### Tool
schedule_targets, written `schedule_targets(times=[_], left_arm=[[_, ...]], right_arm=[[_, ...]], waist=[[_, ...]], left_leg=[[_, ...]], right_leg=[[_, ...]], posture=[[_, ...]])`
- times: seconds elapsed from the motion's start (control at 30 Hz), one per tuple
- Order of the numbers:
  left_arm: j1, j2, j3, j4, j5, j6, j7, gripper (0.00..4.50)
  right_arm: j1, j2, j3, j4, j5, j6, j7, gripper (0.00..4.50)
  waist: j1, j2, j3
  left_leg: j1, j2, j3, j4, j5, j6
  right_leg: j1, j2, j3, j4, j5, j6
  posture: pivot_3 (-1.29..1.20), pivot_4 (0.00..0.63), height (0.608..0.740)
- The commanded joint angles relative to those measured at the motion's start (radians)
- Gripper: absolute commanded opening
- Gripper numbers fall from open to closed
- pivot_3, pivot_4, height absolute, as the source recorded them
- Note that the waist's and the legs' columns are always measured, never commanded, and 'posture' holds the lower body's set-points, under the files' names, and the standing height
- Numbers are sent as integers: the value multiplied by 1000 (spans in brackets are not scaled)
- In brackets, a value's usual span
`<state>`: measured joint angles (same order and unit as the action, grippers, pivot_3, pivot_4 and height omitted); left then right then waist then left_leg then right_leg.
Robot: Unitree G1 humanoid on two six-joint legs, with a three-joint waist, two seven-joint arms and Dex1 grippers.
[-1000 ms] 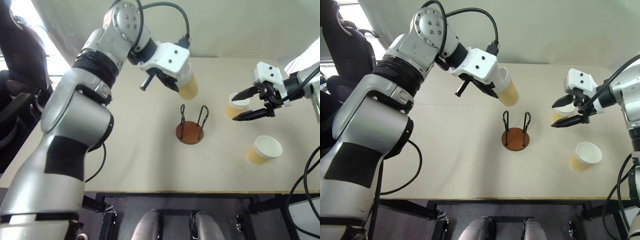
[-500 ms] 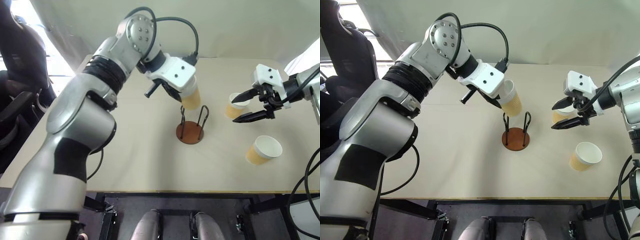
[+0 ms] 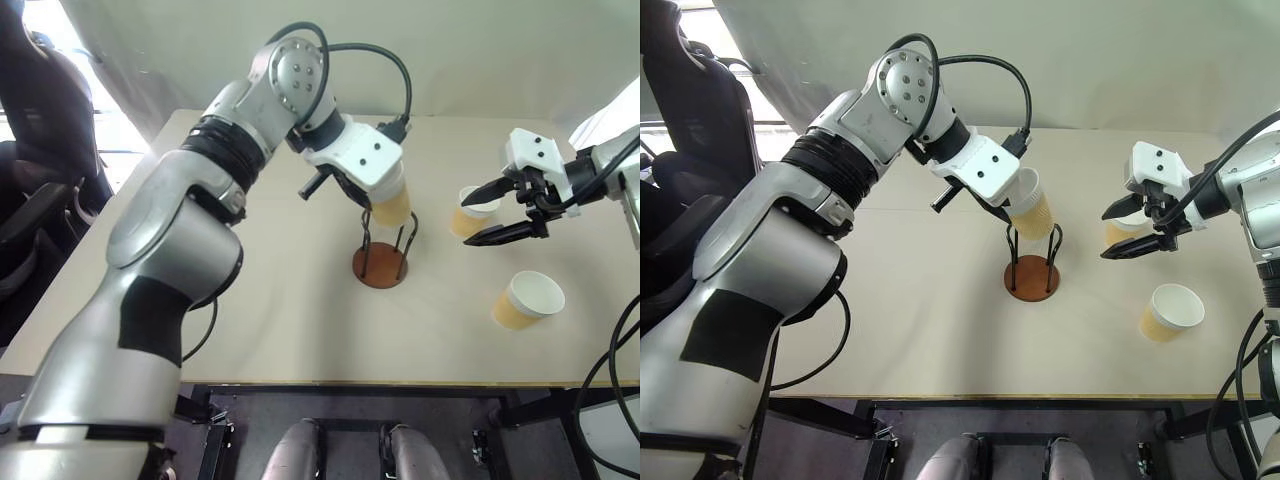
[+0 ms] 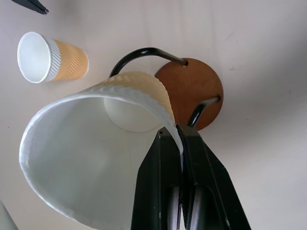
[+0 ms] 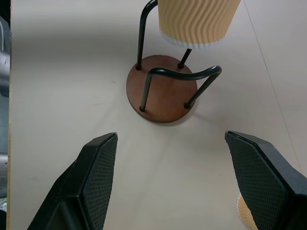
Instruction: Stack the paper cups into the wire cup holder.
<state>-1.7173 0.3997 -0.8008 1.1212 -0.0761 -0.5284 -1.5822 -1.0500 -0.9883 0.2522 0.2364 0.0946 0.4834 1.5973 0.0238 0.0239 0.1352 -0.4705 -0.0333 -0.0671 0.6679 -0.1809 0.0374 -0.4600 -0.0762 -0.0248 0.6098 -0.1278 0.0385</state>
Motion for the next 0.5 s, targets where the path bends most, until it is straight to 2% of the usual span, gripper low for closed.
schedule_targets(times=[0.03,0.33,0.4,0.5], left_arm=[[-10,-10,53,26,52,-41,-32,16],[-2,-38,116,60,123,-67,-32,16],[0,-42,125,60,125,-70,-32,418],[0,-42,125,59,129,-74,-32,1289]], right_arm=[[-12,-18,-41,-24,15,1,-4,3681],[-8,-19,-44,-32,16,3,-9,3681],[-6,-20,-43,-34,16,3,-9,3681],[-4,-23,-44,-36,16,3,-10,3681]], waist=[[0,0,0],[0,0,0],[0,0,0],[0,0,0]], left_leg=[[0,0,0,0,0,0],[0,0,0,0,0,0],[0,0,0,0,0,0],[0,0,0,0,0,0]], right_leg=[[0,0,0,0,0,0],[0,0,0,0,0,0],[0,0,0,0,0,1],[0,0,0,0,0,1]], posture=[[0,150,740],[0,150,740],[0,150,740],[0,150,740]])
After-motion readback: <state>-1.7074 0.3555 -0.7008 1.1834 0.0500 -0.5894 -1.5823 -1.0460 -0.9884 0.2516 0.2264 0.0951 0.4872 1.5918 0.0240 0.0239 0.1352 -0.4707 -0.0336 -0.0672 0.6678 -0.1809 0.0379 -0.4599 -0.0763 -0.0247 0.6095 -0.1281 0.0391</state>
